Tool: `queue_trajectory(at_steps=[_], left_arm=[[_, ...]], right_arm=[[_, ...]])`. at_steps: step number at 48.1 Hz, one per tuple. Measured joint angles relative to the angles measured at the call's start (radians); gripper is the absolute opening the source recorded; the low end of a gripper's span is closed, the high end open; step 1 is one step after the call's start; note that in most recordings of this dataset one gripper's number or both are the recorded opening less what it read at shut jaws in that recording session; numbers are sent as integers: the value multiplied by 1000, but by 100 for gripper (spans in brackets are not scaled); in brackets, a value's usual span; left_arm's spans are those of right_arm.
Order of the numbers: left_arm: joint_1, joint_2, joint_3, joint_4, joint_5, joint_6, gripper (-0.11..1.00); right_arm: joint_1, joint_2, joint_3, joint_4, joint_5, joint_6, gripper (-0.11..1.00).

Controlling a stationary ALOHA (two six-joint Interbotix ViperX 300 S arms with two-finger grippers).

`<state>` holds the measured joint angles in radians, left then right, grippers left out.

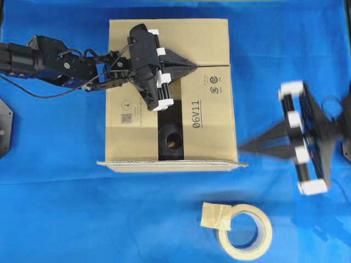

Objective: Close the cardboard box.
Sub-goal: 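Move the right gripper down to the front flap near the tape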

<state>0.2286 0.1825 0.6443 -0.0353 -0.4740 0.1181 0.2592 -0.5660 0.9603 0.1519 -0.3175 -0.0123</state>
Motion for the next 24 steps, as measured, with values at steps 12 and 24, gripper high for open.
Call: queue_trajectory(at_steps=[12,24], left_arm=[[0,0,2,0,0,0,0],[0,-2,0,0,0,0,0]], right_arm=[[112,121,3,-23,0,-2,0],[112,236,21,-23,-25,-2,0]])
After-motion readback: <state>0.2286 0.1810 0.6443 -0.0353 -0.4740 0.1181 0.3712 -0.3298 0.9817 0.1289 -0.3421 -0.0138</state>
